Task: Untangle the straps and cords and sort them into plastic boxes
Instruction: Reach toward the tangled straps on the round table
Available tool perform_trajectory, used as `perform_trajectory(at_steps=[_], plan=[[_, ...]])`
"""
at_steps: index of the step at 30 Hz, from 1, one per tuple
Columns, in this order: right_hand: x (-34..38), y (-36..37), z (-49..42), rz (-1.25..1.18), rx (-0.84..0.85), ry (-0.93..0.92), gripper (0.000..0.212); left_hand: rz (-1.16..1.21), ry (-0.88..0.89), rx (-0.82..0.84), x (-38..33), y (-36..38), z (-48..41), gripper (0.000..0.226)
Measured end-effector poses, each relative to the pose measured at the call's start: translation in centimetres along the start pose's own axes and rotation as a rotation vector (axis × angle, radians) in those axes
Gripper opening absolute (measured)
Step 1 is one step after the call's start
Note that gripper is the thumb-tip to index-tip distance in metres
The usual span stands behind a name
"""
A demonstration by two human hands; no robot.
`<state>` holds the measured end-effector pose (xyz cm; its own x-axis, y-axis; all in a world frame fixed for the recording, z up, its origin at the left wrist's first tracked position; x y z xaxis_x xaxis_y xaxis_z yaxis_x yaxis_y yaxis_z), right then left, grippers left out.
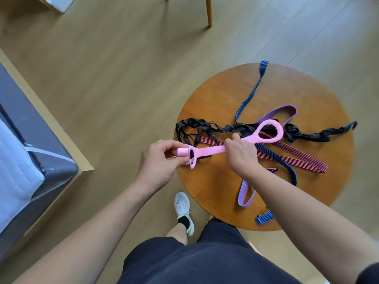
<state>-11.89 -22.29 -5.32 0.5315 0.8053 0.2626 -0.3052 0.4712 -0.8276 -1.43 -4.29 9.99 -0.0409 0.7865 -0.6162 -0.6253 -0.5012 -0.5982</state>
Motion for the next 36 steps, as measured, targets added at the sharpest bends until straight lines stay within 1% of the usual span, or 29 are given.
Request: perform_trajectory(at_steps=[1,2,3,5,7,9,10,12,13,15,16,18,20,23,26,28,30,32,33,36], plan=[[0.0,-0.8,0.6,-0.023,-0.047,0.011,0.005,-0.031,0.022,-0.025,-0.1,-0.3,-0.1,0.031],[-0.1,-1.8,1.3,-0.054,-0.104,0.037,0.005,-0.042,0.040,-0.039,-0.3,-0.6,-0.2,0.028],[-0.2,-2.9,2.1,-0.086,-0.158,0.071,0.010,-0.025,0.059,-0.035,-0.5,-0.9,-0.2,0.027],[-0.5,-5.5,4.0,-0.205,-0.229,0.173,0.022,0.101,0.094,0.011,-0.8,-1.5,-0.3,0.023],[-0.4,-8.4,5.9,-0.429,-0.217,0.266,0.037,0.266,0.113,0.067,-1.6,-2.1,-0.2,0.012],[0.2,-11.2,7.7,-0.778,-0.148,0.290,0.045,0.430,0.124,0.105,-2.7,-2.6,-0.1,0.012],[0.8,-12.6,8.7,-0.973,-0.109,0.284,0.044,0.527,0.128,0.126,-3.2,-2.8,0.0,0.013],[1.7,-14.8,10.6,-1.326,-0.052,0.232,0.035,0.690,0.150,0.164,-4.4,-3.3,0.2,0.014],[2.0,-15.7,11.5,-1.442,-0.035,0.207,0.029,0.731,0.166,0.175,-5.0,-3.7,0.1,0.013],[2.3,-17.2,13.1,-1.547,-0.027,0.176,0.019,0.748,0.207,0.197,-6.0,-4.5,0.1,0.013],[2.5,-17.7,13.9,-1.572,-0.048,0.160,0.015,0.750,0.235,0.214,-6.5,-5.0,0.1,0.012],[2.8,-18.7,15.6,-1.577,-0.150,0.140,0.004,0.749,0.285,0.260,-7.4,-5.7,0.1,0.012],[3.4,-19.5,17.3,-1.509,-0.284,0.121,0.006,0.690,0.305,0.302,-8.3,-6.3,0.2,0.018],[5.1,-20.8,19.4,-1.380,-0.478,0.105,0.009,0.528,0.370,0.335,-9.6,-6.7,0.5,0.022],[6.9,-22.5,21.7,-1.259,-0.635,0.101,0.010,0.360,0.522,0.331,-11.5,-6.3,1.4,0.024],[8.0,-23.5,23.6,-1.228,-0.709,0.090,0.010,0.300,0.665,0.371,-13.2,-6.1,2.7,0.023],[8.9,-24.2,25.7,-1.219,-0.778,0.084,0.012,0.251,0.808,0.478,-14.7,-6.0,4.7,0.039],[10.0,-24.5,27.9,-1.169,-0.850,0.077,0.014,0.216,0.913,0.623,-15.8,-6.0,7.0,0.056],[10.6,-24.5,29.1,-1.154,-0.886,0.070,0.014,0.210,0.949,0.691,-16.1,-6.0,8.1,0.056],[12.4,-23.8,33.0,-1.184,-1.026,0.070,0.018,0.166,1.036,0.839,-16.6,-5.8,10.9,0.042]])
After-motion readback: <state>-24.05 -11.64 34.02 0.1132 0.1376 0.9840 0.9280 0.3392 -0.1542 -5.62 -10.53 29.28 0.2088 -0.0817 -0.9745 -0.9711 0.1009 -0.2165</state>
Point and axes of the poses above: each hand's wrist, its own z-axis away from the middle knuckle, its own y-axis out of the palm, x = y × z, the point moved 2 cm from there along -z, towards the middle knuckle, and after that the axes turned 4 degrees about -z, right-handed, at the moved point
